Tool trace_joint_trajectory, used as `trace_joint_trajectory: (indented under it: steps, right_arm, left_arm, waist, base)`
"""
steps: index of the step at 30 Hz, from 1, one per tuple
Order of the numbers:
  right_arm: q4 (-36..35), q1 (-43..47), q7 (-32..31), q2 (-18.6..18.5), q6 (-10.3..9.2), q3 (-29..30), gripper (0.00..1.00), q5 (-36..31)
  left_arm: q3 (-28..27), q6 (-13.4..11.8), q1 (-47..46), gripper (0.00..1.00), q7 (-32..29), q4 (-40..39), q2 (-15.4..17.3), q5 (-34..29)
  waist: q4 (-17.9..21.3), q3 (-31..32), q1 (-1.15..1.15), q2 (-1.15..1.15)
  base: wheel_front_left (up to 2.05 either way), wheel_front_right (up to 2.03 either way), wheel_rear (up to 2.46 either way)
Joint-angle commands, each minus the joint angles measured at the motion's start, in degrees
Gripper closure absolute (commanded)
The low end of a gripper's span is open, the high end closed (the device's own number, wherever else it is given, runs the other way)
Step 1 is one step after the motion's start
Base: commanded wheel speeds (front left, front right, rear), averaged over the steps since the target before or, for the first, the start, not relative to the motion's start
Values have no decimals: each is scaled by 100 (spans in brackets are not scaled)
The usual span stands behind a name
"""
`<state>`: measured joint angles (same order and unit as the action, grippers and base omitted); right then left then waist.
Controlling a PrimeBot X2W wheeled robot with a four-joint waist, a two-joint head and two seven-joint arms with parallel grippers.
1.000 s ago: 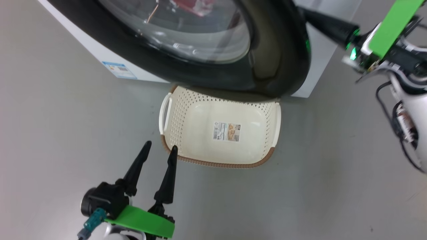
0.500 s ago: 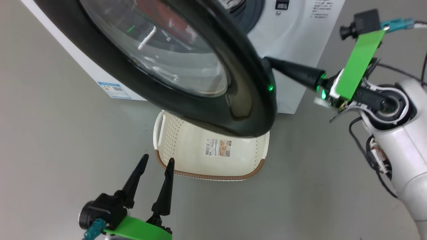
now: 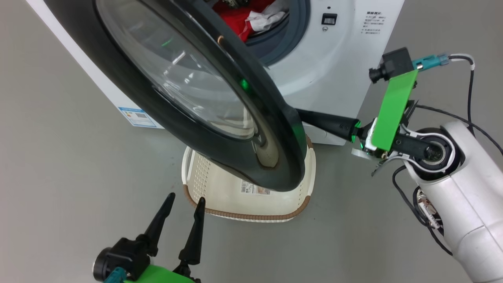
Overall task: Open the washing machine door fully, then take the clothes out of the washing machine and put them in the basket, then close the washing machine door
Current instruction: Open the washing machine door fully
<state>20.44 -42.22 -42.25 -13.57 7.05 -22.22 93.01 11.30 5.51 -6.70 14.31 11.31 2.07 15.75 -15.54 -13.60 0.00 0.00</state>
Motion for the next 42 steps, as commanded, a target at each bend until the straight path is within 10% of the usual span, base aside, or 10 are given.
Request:
trace_joint_trajectory:
  steps: [1,16,20,21,22,42]
  right_arm:
    - [-195,136,-31,112,44,-78,100,-98]
    - [-143,256,543,171,44,157,93,-392]
    - [-139,351,762,144,44,222,53,-435]
    - [-128,392,815,125,44,236,11,-449]
    - [-121,441,851,105,44,239,0,-458]
    - [-5,2374,1925,-376,44,356,0,-557]
  left_arm:
    - [-205,-19,48,0,69,-131,81,-36]
    - [-301,-24,140,0,69,-150,81,-13]
    - [-378,5,165,0,69,-134,81,-21]
    - [-400,16,169,0,69,-125,81,-31]
    - [-425,27,172,0,69,-116,81,-44]
    - [-804,157,437,0,69,-32,81,-274]
  waist:
    - [-17,59,0,0]
    - [10,205,0,0]
    - [72,239,0,0]
    - [90,248,0,0]
    - [108,255,0,0]
    - [548,596,0,0]
  base:
    - [0,0,0]
    - [0,0,0]
    - [0,0,0]
    - [0,0,0]
    - [0,0,0]
    - [0,0,0]
